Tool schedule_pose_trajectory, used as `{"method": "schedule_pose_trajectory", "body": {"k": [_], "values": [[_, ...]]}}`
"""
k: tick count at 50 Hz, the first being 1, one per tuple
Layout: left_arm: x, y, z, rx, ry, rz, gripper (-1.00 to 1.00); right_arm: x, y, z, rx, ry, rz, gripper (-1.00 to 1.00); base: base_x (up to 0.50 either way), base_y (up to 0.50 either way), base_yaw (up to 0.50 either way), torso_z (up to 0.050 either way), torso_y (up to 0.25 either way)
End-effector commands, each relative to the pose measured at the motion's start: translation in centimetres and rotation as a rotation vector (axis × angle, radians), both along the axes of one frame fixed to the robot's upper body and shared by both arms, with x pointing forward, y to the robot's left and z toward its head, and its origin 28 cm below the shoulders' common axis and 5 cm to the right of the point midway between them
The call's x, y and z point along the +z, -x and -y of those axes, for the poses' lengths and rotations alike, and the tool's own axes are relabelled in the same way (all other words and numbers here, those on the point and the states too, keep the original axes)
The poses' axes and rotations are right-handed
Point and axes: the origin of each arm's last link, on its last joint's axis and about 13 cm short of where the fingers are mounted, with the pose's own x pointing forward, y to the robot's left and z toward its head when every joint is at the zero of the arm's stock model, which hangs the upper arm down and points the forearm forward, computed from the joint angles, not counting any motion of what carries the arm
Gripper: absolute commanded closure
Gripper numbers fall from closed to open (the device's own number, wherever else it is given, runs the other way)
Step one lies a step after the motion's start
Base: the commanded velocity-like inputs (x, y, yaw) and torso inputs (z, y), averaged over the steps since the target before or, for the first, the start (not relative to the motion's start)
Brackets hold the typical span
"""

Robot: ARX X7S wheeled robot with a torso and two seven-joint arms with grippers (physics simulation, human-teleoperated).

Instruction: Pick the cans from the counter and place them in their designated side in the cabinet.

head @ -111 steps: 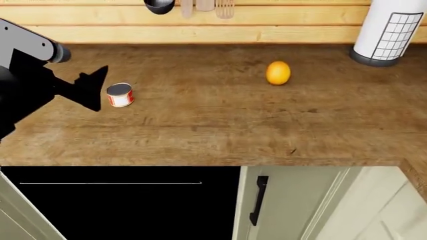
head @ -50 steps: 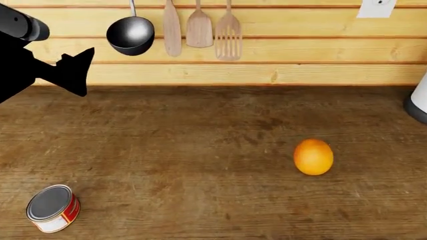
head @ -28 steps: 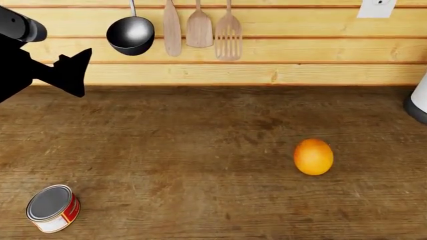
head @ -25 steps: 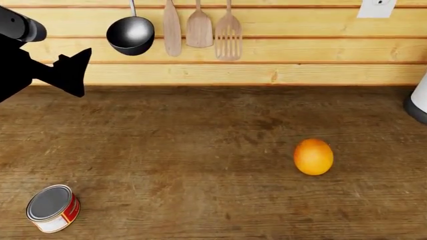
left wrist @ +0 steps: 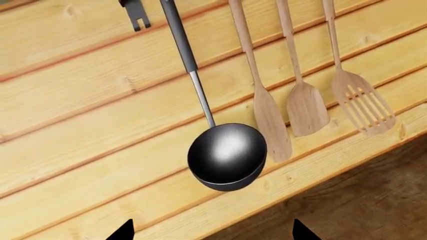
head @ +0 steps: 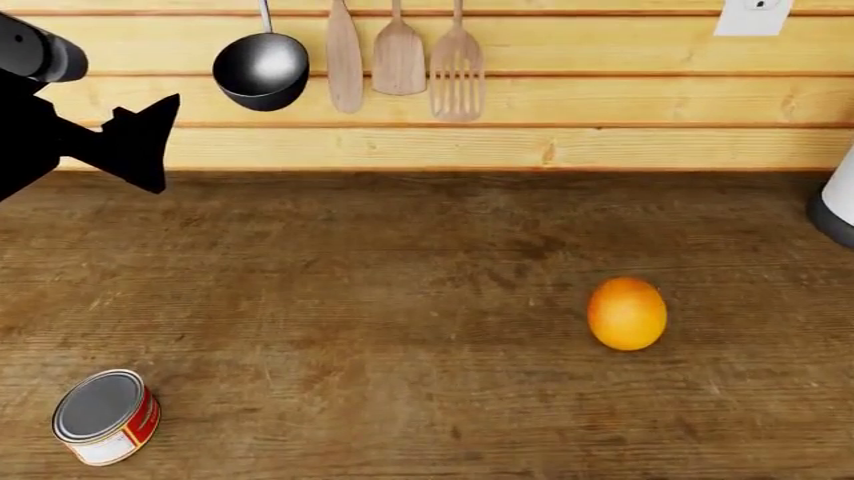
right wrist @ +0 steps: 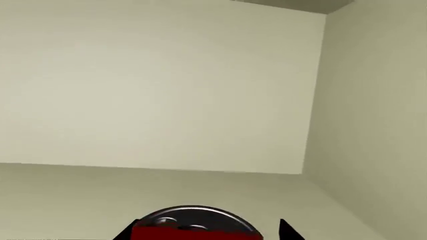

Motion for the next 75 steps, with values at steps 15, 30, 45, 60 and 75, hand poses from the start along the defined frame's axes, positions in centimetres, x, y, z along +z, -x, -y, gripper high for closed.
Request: {"method": "schedule_pose_trajectory", "body": {"k": [15, 30, 45, 60, 75], "values": [[-0.1, 0.1, -0.1, -0.004, 0.007, 0.006, -1.0, 0.5, 0.8, 0.2, 0.013, 0.023, 0.031, -1.0, -0.14, 0.0, 0.0, 0.0, 0.0], [-0.3, 0.0, -0.2, -0.009, 0.013, 0.004, -1.0, -0.1, -0.9, -1.1, 0.031, 0.021, 0.027, -1.0, -0.22, 0.0, 0.0, 0.0, 0.0], [-0.7, -0.1, -0.2, -0.003, 0.009, 0.009, -1.0, -0.5, -1.5, -0.8, 0.045, 0.029, 0.004, -1.0, -0.18, 0.0, 0.0, 0.0, 0.0], [-1.3, -0.2, 0.2, 0.019, 0.014, 0.026, -1.0, -1.3, -2.8, 0.3, 0.078, 0.046, -0.025, -1.0, -0.15, 0.0, 0.0, 0.0, 0.0], [-1.9, -0.7, 0.6, 0.111, 0.104, 0.068, -1.0, -4.0, -3.8, 0.5, 0.164, 0.083, -0.056, -1.0, -0.12, 0.0, 0.0, 0.0, 0.0]]}}
